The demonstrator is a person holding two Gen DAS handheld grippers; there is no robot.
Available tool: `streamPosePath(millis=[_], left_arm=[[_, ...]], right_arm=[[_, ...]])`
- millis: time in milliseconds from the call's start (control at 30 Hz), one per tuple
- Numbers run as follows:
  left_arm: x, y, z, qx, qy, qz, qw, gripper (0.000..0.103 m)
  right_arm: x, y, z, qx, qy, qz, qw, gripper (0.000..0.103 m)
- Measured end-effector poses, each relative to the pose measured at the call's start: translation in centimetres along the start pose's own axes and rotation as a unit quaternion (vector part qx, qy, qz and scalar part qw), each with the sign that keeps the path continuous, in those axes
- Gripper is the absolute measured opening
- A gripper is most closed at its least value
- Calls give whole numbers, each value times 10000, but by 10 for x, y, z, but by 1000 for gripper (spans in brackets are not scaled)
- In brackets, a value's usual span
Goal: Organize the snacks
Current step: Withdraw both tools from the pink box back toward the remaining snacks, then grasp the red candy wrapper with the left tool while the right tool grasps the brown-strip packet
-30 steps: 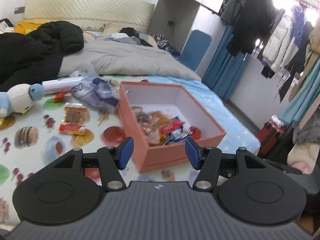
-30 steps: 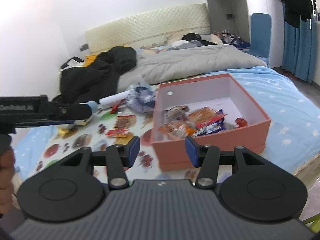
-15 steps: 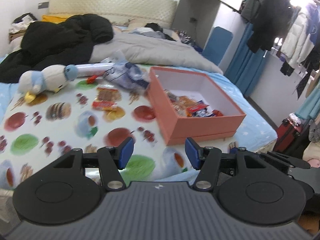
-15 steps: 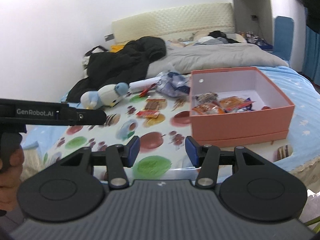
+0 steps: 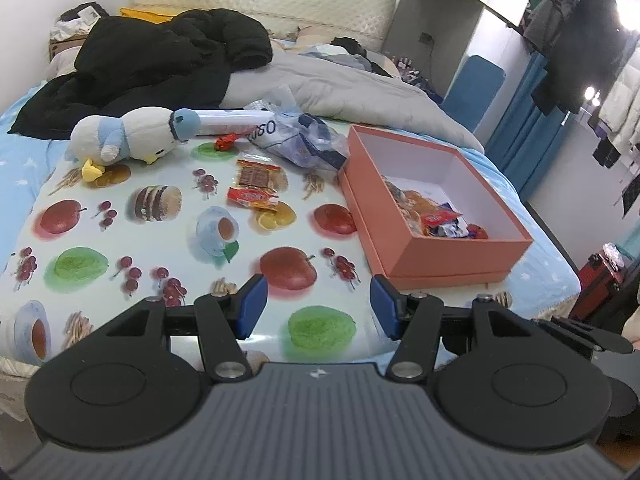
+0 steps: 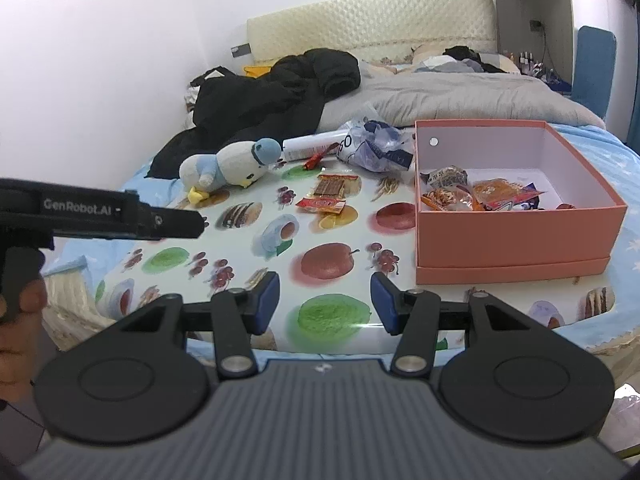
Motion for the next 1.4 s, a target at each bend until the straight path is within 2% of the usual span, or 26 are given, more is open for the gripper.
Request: streamPosePath(millis=[67, 133, 200, 300, 667, 833, 1000, 1167, 1400], left_arm=[[-5, 7, -7, -29, -44, -17, 10000, 62], [-10, 15, -17, -52, -98, -47, 9999, 62], [-12, 29, -28, -1, -155, -83, 9998, 63], [-13, 55, -48, -191, -128, -255, 9994, 63], [-49, 165, -113, -279, -138, -480, 9984, 63], [-75, 227, -137, -268, 127, -556, 9980, 63], [-101, 288, -157, -204, 267, -596, 9977, 62], [-135, 345, -168, -372, 492, -549, 9966, 61], [-170, 418, -169, -682, 1282, -768, 9864, 61]], right_arm=[[-3, 8, -2, -1, -11, -51, 10000, 59], [-6, 15, -5, 9, -18, -77, 10000, 80], [-10, 24, -8, -41, -31, -73, 10000, 89], [-14, 42, -14, -113, -90, -67, 9999, 90], [-28, 144, -22, -177, -306, -451, 9984, 90], [-37, 198, -20, -158, -269, -605, 9977, 90], [-51, 253, -14, -80, -254, -574, 9980, 89], [-66, 306, -10, 10, -286, -415, 9987, 89], [-77, 380, -11, 125, -181, -240, 9995, 89]])
Point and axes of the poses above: each gripper's, at about its wrist camera, not at the fingertips, and y roughly the way its jaws point, z to its right, x to its underside, the point moved 9 cm from there along y, roughly the way its jaws point, and after that the axes turned 8 degrees about y, right-handed, at the moved point
